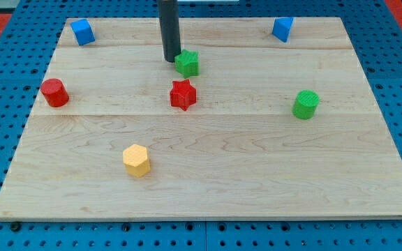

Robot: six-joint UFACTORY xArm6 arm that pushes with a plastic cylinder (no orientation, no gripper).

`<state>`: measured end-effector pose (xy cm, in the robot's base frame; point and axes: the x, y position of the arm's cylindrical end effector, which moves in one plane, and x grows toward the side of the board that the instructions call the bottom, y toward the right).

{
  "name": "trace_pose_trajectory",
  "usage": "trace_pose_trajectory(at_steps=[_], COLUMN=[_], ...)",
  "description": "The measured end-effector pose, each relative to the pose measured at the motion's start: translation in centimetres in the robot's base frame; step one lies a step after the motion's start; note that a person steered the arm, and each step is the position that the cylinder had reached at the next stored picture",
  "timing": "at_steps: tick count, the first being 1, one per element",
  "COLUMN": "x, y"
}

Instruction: Push the green star closer to the green circle

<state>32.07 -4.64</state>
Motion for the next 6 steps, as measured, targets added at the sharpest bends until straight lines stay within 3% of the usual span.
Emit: trace_pose_trajectory(at_steps=[1, 2, 3, 4, 5, 6], x=[2.2, 1.3, 2.4, 10.6, 11.1, 6.7], y=[5.4, 9.8, 11.4, 14.1, 12.8, 11.7])
